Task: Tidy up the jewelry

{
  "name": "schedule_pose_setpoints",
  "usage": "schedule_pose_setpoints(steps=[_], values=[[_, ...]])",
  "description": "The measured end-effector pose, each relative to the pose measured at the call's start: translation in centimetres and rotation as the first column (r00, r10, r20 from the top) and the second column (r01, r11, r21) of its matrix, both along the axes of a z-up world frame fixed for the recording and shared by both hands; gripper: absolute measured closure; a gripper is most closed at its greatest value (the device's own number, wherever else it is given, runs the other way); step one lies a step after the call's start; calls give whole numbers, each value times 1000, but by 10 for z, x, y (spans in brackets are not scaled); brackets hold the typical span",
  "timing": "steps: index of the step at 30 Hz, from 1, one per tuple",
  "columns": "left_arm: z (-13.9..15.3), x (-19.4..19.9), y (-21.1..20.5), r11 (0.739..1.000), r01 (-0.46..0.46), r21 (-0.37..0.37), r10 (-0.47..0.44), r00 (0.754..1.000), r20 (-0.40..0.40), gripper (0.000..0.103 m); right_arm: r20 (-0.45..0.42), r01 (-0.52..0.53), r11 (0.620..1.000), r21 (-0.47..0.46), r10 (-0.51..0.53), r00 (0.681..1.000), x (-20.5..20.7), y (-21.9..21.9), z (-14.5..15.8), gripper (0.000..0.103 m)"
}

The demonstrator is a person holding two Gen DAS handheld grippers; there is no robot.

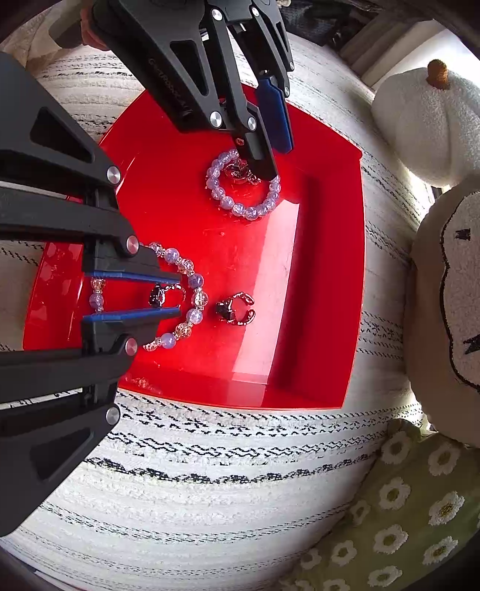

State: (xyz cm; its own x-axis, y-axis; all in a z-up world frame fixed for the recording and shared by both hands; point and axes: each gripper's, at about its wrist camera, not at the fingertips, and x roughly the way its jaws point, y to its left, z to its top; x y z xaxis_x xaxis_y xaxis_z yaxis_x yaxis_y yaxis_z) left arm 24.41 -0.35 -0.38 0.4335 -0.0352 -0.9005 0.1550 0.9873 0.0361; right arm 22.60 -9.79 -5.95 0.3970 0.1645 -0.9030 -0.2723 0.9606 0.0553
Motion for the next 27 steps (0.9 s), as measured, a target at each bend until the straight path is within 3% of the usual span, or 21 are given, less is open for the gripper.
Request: schedule_pose_setpoints(steps=[3,7,20,22,24,27], values=[[0,0,2,1000,-3,-1,3,1000,-2,77,-3,1,1000,3,-1,1000,1,0,0,86],[2,0,3,1000,-2,-8,2,1000,-1,77,26,-8,1000,3,8,1000,-3,3,6,60],[11,-4,4,1000,-5,-20,6,1000,18,77,60,2,999,-32,0,998,-10,5,13,57],[17,-7,5,1000,-9,-27,9,1000,27,72,74,-1,999,-33,4,997,-13,6,18,52],[27,-13,7,999,-10,-45,13,998,55,51,103,7,999,-42,-3,995,-19,5,24,47],[44,-24,10,998,-4,-56,10,995,100,46,144,21,998,-53,-13,990,-28,4,36,36]])
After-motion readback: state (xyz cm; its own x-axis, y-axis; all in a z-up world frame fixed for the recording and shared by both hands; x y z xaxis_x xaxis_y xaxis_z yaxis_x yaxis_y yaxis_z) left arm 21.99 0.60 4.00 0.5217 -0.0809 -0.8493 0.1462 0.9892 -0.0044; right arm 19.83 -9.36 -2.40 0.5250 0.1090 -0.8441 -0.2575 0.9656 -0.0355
